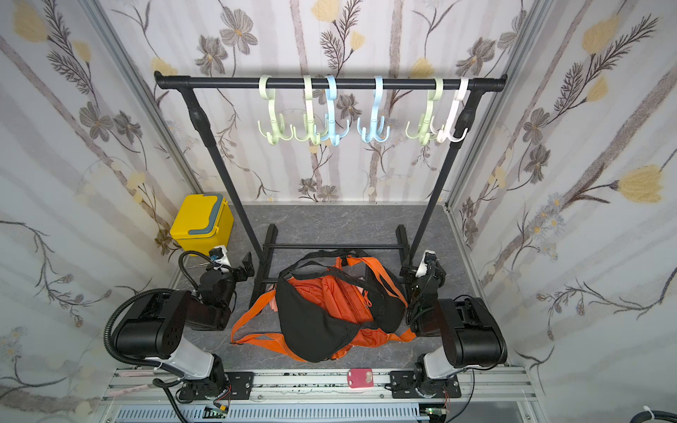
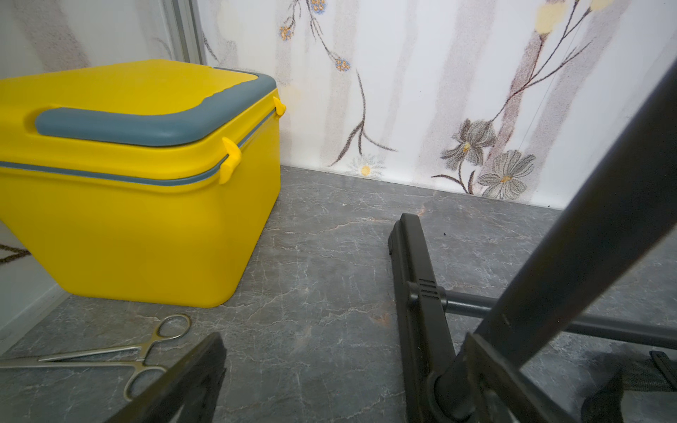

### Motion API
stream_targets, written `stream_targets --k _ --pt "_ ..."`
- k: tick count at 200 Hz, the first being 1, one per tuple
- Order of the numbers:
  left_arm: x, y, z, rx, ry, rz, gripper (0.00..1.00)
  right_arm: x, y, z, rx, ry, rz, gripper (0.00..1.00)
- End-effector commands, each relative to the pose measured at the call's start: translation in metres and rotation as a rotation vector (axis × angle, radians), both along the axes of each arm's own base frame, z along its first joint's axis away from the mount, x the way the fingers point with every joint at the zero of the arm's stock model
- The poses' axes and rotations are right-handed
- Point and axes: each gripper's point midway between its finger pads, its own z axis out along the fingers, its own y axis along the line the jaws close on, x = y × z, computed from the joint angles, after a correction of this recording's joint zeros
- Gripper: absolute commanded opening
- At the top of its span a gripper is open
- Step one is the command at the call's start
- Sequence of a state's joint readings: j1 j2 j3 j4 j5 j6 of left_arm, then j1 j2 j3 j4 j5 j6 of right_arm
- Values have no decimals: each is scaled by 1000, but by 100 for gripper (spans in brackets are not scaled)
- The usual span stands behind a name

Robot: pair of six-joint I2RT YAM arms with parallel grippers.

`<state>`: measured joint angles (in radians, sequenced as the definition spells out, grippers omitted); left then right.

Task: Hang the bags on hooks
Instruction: Pick up the bag from the bag.

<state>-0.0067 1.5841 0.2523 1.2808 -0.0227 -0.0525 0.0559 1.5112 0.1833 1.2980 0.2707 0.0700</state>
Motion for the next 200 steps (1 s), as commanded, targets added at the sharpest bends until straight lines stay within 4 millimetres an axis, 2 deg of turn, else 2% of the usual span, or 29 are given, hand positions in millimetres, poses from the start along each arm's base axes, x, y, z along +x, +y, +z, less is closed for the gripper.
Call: stream_targets --k 1,18,35,45,50,57,60,66,72,77,82,100,114,136,164,200 --pt "2 7 8 2 -30 49 100 1 1 12 -11 -46 5 99" --pt "1 17 19 3 -28 133 100 -9 1 28 -29 -86 -13 99" --pt "4 22 34 17 -5 199 100 -17 15 59 -67 -119 20 100" --pt "3 25 45 6 -4 239 100 -18 21 80 -27 -145 53 100" --pt "2 25 51 -13 -12 248 100 -21 13 86 36 -160 10 100" --pt "0 24 61 -47 -26 250 100 -28 -8 87 223 -179 -124 99" --pt "-1 23 64 -64 -32 249 100 -34 -21 76 298 -144 -212 99" --pt "-3 20 72 -94 -42 244 100 -43 -37 71 415 -137 -308 99" --pt "-6 17 80 -129 -51 240 100 -40 -33 73 423 -124 -239 100" --pt "-7 14 83 -154 -46 233 100 -33 -17 83 402 -129 -98 99" --pt "-9 10 88 -180 -45 224 100 -30 -9 87 402 -118 -38 100" --pt "-19 -17 105 -222 -43 147 100 -21 16 89 395 -34 98 100" --pt "-30 -44 117 -229 -36 83 100 -18 27 87 387 36 128 99" --pt "-46 -83 130 -256 -4 5 100 -16 48 98 340 80 191 100" --pt "-66 -127 120 -294 87 -84 100 -19 79 110 284 142 255 98" --pt "-103 -184 95 -345 213 -192 100 -32 123 109 233 233 340 96"
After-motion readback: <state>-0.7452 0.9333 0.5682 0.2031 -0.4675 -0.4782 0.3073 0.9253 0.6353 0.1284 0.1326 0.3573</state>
